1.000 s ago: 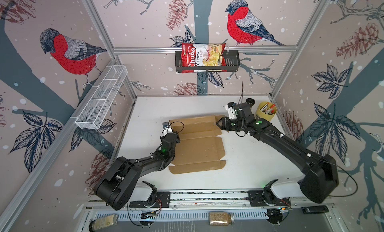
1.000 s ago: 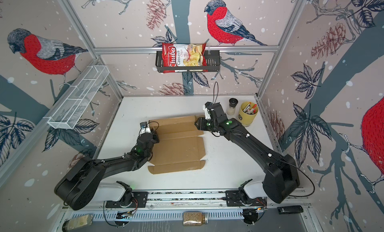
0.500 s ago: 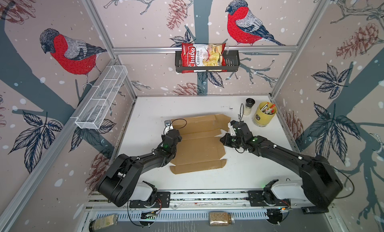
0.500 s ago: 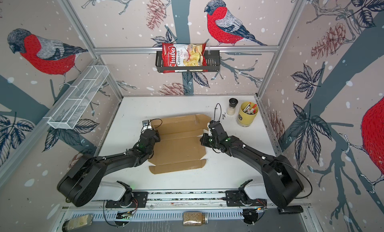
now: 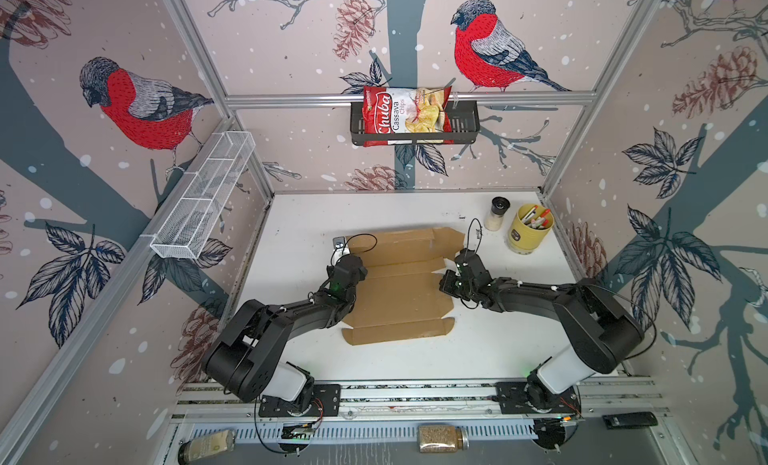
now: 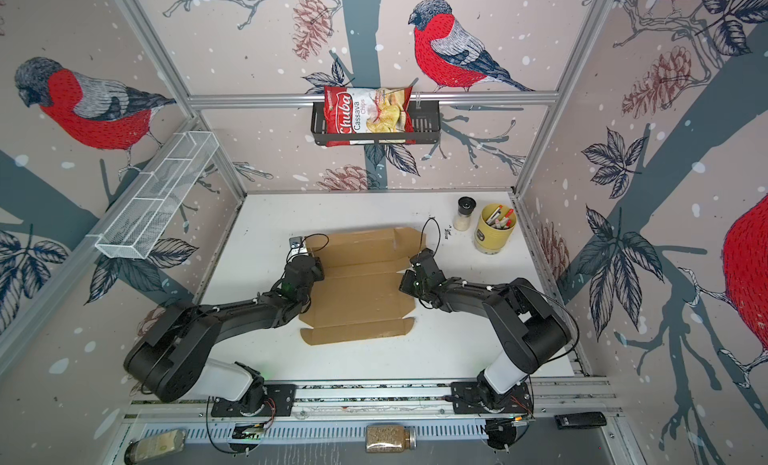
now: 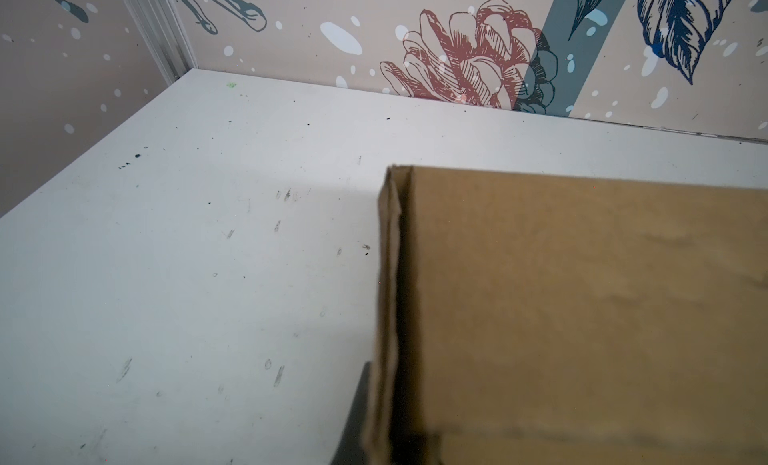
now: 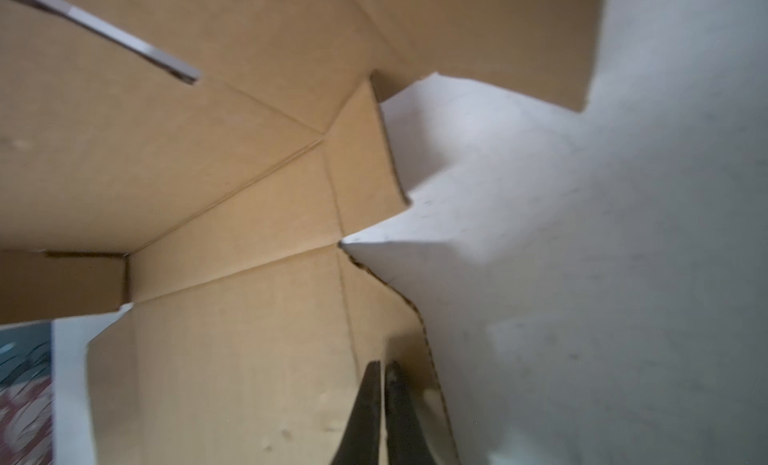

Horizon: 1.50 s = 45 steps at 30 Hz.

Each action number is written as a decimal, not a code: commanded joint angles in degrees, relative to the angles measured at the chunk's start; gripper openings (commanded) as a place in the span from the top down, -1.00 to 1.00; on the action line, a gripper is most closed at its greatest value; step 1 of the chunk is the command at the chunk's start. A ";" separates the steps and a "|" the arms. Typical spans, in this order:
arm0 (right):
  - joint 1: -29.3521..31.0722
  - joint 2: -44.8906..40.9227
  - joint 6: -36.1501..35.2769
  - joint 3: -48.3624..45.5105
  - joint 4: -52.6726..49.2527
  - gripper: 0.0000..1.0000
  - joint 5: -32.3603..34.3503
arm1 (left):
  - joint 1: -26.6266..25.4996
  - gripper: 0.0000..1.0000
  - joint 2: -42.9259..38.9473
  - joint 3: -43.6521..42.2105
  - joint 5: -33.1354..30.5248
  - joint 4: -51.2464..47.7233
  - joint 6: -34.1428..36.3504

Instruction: Fold the paper box

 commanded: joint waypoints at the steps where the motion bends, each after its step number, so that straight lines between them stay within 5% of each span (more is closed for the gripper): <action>1: 0.09 1.77 0.73 -0.22 1.75 0.80 4.38 | -0.02 0.94 0.70 0.53 2.17 -2.92 -0.65; 8: 0.53 2.30 -1.77 0.36 2.36 0.75 9.47 | 0.01 0.94 1.14 0.75 2.63 -3.47 -0.42; 28: 0.08 8.05 -5.74 4.98 12.68 0.13 12.69 | -0.07 0.94 2.54 1.43 4.36 -4.68 -0.68; 45: 6.22 10.16 -13.85 10.03 9.87 0.23 20.86 | -0.07 0.94 3.74 1.14 5.04 -3.90 -1.24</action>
